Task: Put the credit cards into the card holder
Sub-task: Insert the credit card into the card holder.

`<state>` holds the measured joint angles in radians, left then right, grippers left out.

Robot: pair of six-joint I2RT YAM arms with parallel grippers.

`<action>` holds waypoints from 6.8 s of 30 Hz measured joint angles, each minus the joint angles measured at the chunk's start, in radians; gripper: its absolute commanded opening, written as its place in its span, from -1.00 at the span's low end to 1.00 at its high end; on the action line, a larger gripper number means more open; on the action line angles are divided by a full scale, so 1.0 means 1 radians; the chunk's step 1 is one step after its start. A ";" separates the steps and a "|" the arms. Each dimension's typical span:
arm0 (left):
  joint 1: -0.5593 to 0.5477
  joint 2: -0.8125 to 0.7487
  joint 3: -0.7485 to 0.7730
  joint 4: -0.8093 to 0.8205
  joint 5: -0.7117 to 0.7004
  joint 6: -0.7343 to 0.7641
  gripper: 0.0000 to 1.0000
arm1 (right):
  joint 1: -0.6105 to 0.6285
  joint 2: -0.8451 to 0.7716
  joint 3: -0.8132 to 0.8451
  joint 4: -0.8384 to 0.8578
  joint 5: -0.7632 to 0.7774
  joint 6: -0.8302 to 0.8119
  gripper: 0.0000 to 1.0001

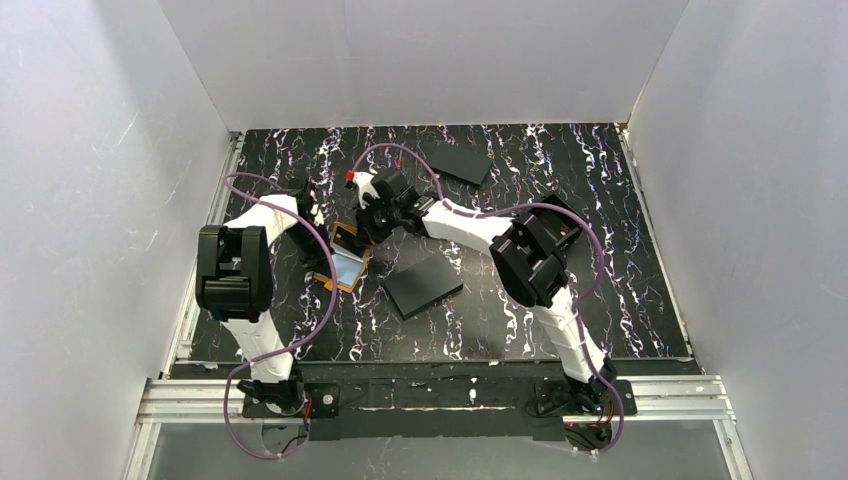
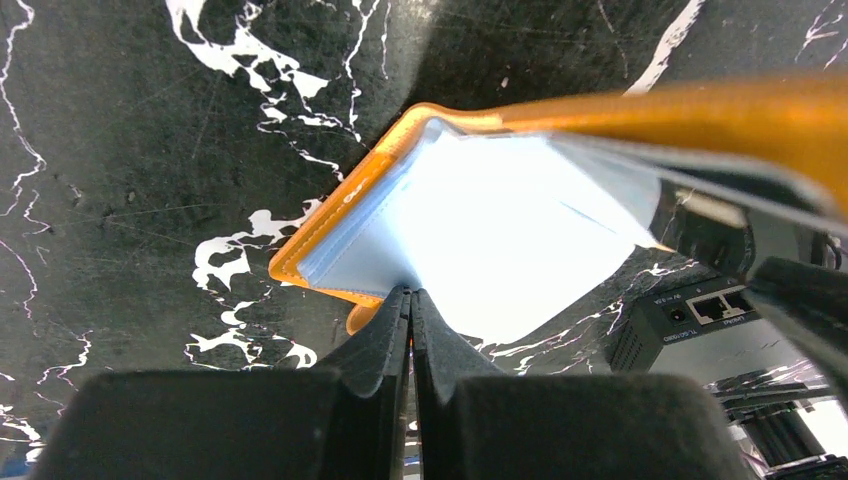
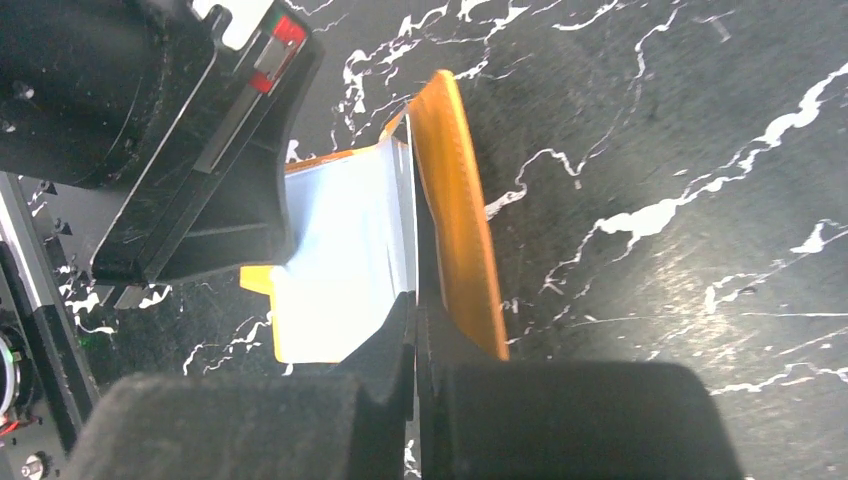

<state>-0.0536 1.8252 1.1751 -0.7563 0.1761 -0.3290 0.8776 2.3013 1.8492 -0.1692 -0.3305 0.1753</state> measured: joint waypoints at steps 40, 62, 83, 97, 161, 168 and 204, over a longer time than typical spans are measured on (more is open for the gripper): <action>-0.021 -0.002 0.003 0.006 -0.023 0.022 -1.00 | -0.051 0.050 -0.047 0.127 -0.157 0.258 -0.97; -0.024 -0.003 0.003 0.006 -0.031 0.023 -1.00 | -0.053 0.068 -0.080 0.168 -0.201 0.337 -0.97; -0.028 -0.005 0.003 0.003 -0.047 0.024 -1.00 | -0.062 0.068 -0.023 0.011 -0.215 0.304 -0.97; -0.029 -0.005 0.004 0.001 -0.046 0.024 -1.00 | -0.065 -0.001 -0.173 0.121 -0.168 0.415 -0.97; -0.029 -0.004 0.005 0.000 -0.045 0.027 -1.00 | -0.056 0.069 -0.035 0.013 -0.183 0.372 -0.97; -0.029 -0.004 0.006 -0.001 -0.045 0.027 -1.00 | -0.053 0.045 -0.080 0.046 -0.157 0.415 -0.97; -0.033 -0.003 0.006 -0.002 -0.042 0.034 -1.00 | -0.035 0.142 0.193 -0.260 -0.186 0.261 -0.97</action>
<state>-0.0864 1.8217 1.1812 -0.7578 0.1337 -0.2951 0.8421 2.4435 2.0422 -0.4294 -0.5167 0.4366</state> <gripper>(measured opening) 0.009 0.031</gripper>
